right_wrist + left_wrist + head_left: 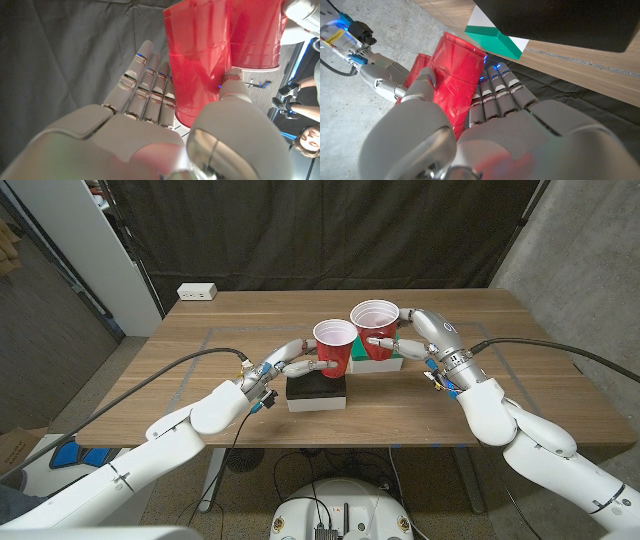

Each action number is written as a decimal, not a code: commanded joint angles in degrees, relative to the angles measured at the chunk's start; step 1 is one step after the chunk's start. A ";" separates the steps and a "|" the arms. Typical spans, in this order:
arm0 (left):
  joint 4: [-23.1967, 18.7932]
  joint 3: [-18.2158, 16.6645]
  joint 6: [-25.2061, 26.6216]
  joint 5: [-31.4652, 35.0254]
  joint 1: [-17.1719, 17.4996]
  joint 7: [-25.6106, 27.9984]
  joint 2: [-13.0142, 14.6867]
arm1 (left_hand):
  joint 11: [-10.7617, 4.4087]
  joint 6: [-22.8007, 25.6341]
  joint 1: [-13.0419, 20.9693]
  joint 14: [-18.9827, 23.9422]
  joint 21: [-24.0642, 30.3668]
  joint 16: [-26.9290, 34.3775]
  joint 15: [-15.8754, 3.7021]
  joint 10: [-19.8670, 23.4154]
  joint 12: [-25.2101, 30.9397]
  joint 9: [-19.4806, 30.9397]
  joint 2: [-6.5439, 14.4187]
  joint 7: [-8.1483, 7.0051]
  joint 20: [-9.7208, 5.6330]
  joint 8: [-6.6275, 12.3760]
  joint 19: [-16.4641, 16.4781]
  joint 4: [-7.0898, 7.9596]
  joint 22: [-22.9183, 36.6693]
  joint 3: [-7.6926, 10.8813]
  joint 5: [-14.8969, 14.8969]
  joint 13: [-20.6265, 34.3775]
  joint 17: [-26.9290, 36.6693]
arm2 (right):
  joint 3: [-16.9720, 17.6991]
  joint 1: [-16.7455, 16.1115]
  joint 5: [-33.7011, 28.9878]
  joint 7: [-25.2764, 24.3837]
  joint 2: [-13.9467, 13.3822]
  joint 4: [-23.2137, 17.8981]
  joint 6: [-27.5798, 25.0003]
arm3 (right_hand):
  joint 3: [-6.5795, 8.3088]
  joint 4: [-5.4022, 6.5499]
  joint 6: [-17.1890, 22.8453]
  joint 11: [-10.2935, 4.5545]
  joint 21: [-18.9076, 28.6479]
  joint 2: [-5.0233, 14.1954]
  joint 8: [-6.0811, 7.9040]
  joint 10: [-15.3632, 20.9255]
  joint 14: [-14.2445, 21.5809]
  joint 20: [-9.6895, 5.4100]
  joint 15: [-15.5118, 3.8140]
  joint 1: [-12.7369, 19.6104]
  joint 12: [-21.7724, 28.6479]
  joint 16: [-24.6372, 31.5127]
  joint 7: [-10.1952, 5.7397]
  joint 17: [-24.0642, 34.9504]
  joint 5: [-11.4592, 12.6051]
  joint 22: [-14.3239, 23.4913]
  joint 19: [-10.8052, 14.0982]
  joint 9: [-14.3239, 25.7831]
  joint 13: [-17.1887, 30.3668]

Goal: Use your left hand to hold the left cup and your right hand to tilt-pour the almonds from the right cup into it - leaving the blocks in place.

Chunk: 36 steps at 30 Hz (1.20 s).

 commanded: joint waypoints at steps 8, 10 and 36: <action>-0.50 0.26 0.61 0.15 -0.38 -0.57 0.27 | 0.06 0.51 0.34 0.74 -0.24 -0.15 -3.22 0.62 -0.37 0.24 0.25 -0.16 -0.59 0.08 0.49 0.19 0.22 0.22 0.20 0.33 0.00 | 1.13 -0.44 -8.33 -0.03 -1.86 -3.34 -5.45 | -0.37 0.10 0.73 -0.17 0.43 0.06 0.46 0.81 0.92 -0.14 -1.45 0.72 0.16 0.59 -0.18 0.30 -0.05 0.32 0.69 0.16 0.23; -0.72 0.15 1.00 0.17 -0.19 -0.50 0.42 | 0.10 0.53 0.34 0.73 -0.25 -0.16 -3.22 0.60 -0.39 0.24 0.28 -0.09 -0.59 0.08 0.49 0.20 0.22 0.24 0.21 0.33 0.00 | 1.49 -0.62 -8.48 -0.23 -1.87 -3.52 -5.75 | -0.37 0.09 0.81 -0.34 0.49 0.07 0.48 0.82 1.00 -0.23 -1.60 0.76 0.15 0.64 -0.31 0.34 -0.05 0.32 0.83 0.16 0.27; -7.05 -1.94 6.78 3.68 1.92 1.51 2.41 | 0.22 2.22 -0.10 2.01 0.01 -0.01 -3.00 2.52 0.09 0.31 0.61 -0.01 -0.44 0.47 1.56 0.37 0.22 0.50 0.20 0.42 -0.03 | -1.48 0.91 -27.60 -1.89 -4.60 -6.08 -13.74 | -0.50 -0.51 1.65 -2.05 0.87 -0.37 0.73 1.26 1.42 -1.36 -3.24 1.95 0.06 0.87 -1.76 0.71 0.03 0.38 1.54 0.17 0.69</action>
